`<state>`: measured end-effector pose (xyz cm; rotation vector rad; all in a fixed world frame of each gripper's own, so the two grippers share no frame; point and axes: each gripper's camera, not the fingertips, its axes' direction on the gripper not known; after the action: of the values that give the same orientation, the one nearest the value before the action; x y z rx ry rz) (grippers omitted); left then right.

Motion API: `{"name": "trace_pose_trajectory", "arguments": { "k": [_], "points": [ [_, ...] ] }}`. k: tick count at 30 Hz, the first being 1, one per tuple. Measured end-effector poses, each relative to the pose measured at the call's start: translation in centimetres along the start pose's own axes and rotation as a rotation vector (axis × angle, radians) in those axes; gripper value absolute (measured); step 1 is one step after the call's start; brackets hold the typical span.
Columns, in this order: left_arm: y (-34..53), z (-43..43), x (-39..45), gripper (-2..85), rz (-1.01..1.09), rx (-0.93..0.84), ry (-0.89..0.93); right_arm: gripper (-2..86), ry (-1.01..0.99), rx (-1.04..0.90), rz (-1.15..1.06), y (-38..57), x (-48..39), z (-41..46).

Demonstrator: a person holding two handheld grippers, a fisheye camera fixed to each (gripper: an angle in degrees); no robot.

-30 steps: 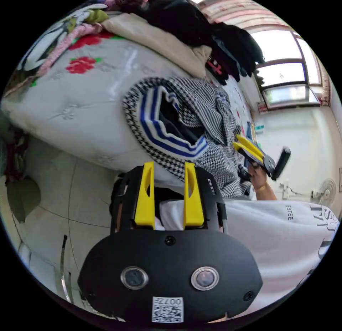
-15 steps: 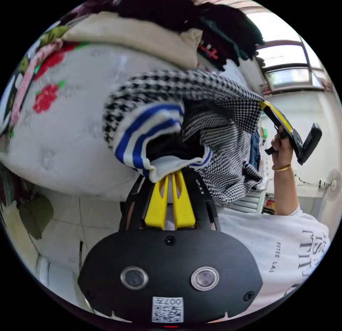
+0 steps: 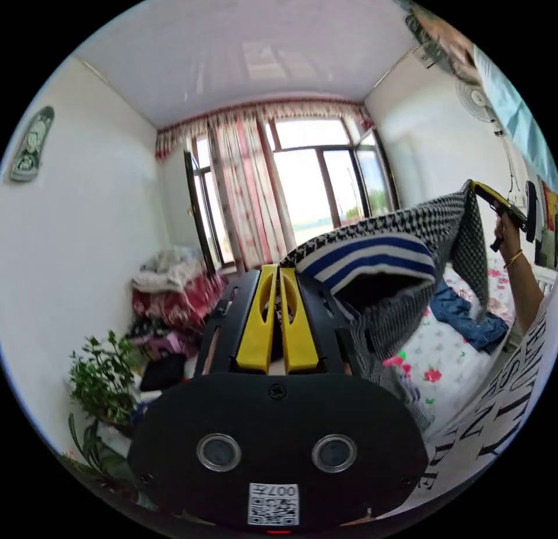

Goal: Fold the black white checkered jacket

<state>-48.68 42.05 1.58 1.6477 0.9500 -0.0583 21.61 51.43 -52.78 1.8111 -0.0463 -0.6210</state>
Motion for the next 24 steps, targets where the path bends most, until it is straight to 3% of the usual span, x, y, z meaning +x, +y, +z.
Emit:
{"name": "trace_pose_trajectory", "arguments": {
  "k": [6, 11, 13, 16, 18, 20, 24],
  "points": [
    [-6.3, -5.3, 2.7, -1.0, 0.075, 0.243, -0.088, -0.2, 0.059, 0.064, -0.043, -5.0, 1.6, -4.6],
    [-9.7, -1.8, 7.1, -0.9, 0.177, 0.245, -0.118, 0.1, 0.117, -0.14, -0.032, -3.2, 2.1, -0.1],
    [-10.5, 3.9, 8.8, -0.9, 0.198, 0.167, -0.078, 0.4, 0.17, -0.244, -0.012, -0.4, 2.5, 4.4],
    [-9.4, 19.8, 11.9, -0.6, 0.221, -0.132, -0.051, 2.1, 0.225, -0.474, 0.052, 6.5, 4.2, 14.9],
    [-4.2, 32.5, 12.4, -0.6, 0.142, -0.481, -0.037, 3.6, 0.24, -0.663, 0.136, 12.2, 5.8, 20.5],
    [1.4, 37.5, 11.3, -0.8, 0.039, -0.712, -0.121, 5.8, 0.237, -0.902, 0.171, 20.0, 6.6, 23.8],
    [14.4, 36.4, 10.3, -0.8, -0.005, -0.813, -0.041, 8.4, 0.065, -1.051, 0.293, 31.5, 7.4, 21.2]
  ]
}}
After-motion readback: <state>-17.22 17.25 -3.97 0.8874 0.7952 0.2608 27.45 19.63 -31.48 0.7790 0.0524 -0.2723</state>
